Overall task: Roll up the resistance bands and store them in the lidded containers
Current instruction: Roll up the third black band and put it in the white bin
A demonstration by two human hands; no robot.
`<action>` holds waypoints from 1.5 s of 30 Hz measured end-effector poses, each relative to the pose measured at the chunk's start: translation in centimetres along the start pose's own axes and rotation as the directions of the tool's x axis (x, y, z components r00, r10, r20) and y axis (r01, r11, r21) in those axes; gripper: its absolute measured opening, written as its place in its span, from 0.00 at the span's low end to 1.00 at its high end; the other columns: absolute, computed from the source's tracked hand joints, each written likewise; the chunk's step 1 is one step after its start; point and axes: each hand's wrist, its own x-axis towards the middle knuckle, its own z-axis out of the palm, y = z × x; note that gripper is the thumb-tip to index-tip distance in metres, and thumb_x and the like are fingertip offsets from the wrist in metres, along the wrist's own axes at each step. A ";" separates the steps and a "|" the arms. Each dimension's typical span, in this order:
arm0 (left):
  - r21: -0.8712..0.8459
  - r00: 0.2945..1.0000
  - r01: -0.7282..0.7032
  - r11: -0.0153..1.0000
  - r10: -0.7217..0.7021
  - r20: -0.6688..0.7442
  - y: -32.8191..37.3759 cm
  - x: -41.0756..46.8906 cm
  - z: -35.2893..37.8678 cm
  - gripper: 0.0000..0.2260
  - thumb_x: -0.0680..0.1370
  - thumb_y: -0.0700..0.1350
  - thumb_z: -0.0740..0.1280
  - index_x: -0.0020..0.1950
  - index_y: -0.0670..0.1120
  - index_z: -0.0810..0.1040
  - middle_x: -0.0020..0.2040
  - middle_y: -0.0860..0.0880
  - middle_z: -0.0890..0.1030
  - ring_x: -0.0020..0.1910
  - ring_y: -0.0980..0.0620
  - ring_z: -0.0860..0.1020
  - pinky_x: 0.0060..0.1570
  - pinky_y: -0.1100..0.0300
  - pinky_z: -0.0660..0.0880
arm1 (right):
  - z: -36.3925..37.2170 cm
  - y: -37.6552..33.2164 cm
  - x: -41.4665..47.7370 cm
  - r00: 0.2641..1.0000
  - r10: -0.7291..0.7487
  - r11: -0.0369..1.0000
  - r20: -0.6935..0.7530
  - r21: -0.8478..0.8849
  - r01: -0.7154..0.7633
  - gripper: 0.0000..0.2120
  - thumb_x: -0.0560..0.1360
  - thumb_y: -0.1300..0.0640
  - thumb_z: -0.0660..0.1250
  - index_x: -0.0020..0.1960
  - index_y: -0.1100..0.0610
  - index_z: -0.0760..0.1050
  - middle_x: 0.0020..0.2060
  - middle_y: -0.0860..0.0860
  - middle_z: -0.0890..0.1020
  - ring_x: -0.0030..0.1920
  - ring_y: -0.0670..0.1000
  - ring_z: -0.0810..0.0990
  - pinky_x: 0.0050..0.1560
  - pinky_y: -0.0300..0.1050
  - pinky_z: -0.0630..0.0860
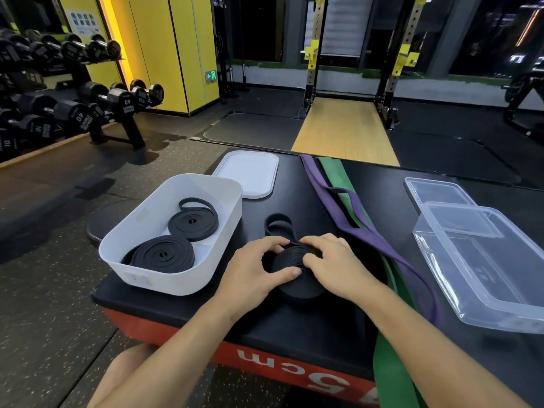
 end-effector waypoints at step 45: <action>0.385 1.000 -0.002 0.923 0.013 -0.026 1.1 -0.2 0.7 0.12 0.85 0.57 0.58 0.51 0.52 0.76 0.50 0.57 0.76 0.53 0.54 0.74 0.56 0.58 0.70 | 1.2 1.2 -2.4 0.953 -0.209 0.901 -0.220 -0.423 0.100 0.54 0.62 0.21 0.60 0.80 0.50 0.60 0.68 0.46 0.69 0.69 0.50 0.66 0.72 0.49 0.64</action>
